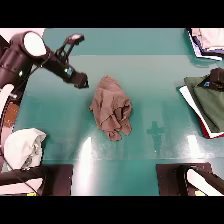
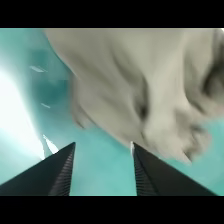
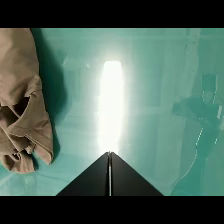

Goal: Fold the shirts.

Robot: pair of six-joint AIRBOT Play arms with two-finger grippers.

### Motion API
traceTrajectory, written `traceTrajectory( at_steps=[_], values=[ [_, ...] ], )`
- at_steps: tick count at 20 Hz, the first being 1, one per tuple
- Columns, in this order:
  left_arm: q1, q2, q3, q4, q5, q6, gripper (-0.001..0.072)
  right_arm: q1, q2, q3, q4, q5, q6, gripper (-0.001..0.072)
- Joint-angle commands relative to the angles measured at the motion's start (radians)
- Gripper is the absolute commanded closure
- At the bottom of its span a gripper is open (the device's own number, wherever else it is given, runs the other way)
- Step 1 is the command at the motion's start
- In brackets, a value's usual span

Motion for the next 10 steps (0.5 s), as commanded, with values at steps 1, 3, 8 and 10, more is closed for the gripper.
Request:
traceTrajectory(
  at_steps=[1, 3, 8, 10],
  values=[
    [-0.008, 0.116, -0.32, -0.164, 0.119, 0.006, 0.0275, 0.001, 0.0, 0.001, 0.001, 0.0, 0.001, 0.0696],
    [-0.063, 0.159, -0.522, -0.188, 0.254, 0.007, 0.0274, 0.001, 0.0, 0.0, 0.001, 0.0, 0.001, 0.0696],
    [-0.203, 0.156, -0.703, -0.253, 0.654, 0.043, 0.0276, 0.001, 0.0, 0.0, 0.002, 0.003, 0.001, 0.0696],
    [-0.218, 0.146, -0.702, -0.268, 0.733, 0.03, 0.0277, 0.001, 0.0, 0.0, 0.001, 0.007, 0.001, 0.0696]
  ],
)
